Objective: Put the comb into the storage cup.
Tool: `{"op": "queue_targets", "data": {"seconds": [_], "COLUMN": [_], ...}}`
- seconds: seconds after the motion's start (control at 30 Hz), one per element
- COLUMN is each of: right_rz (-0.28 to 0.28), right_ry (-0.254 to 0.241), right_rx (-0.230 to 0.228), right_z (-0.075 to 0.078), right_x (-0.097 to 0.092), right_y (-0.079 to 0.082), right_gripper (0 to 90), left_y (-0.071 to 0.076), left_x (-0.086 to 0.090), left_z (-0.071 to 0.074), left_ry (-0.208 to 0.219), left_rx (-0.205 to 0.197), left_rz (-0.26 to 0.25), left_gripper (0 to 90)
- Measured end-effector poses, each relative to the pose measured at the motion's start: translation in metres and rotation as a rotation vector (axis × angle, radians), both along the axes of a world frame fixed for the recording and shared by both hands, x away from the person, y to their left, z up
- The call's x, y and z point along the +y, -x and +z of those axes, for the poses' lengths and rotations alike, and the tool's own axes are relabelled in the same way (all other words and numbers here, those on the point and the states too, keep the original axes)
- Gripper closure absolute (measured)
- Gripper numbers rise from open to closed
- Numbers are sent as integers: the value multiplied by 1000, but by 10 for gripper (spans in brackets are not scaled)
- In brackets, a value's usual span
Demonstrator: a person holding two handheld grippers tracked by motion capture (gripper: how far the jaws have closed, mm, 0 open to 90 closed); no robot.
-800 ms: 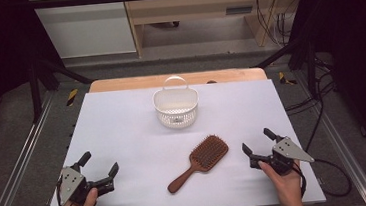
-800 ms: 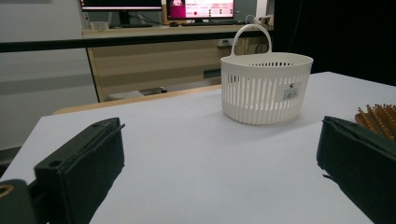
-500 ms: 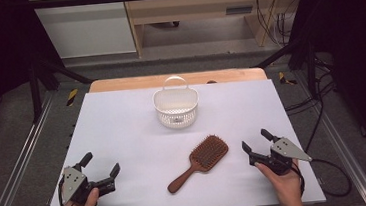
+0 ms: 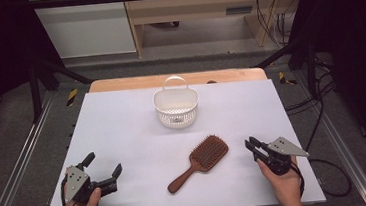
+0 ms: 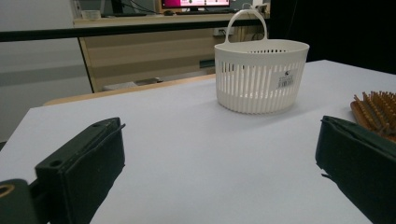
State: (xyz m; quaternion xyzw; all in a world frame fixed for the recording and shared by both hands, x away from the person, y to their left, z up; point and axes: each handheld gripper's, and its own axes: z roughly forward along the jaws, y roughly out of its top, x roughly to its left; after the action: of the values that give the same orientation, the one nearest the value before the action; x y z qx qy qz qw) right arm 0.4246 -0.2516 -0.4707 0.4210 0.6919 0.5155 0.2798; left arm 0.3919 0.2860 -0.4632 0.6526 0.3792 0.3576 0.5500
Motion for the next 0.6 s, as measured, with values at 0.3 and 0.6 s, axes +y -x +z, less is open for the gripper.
{"op": "queue_targets", "data": {"seconds": [0.3,0.6], "right_rz": [30,135], "right_ry": [107,244], "right_rx": [94,177], "right_z": [18,36], "right_x": [18,40], "right_y": [-18,-56], "right_gripper": [900,900], "left_y": [1,0], "left_x": [-2,-6], "left_z": [1,0], "left_ry": [7,7], "left_rx": [-3,-6], "left_rz": [-5,-27], "left_gripper": [16,14]}}
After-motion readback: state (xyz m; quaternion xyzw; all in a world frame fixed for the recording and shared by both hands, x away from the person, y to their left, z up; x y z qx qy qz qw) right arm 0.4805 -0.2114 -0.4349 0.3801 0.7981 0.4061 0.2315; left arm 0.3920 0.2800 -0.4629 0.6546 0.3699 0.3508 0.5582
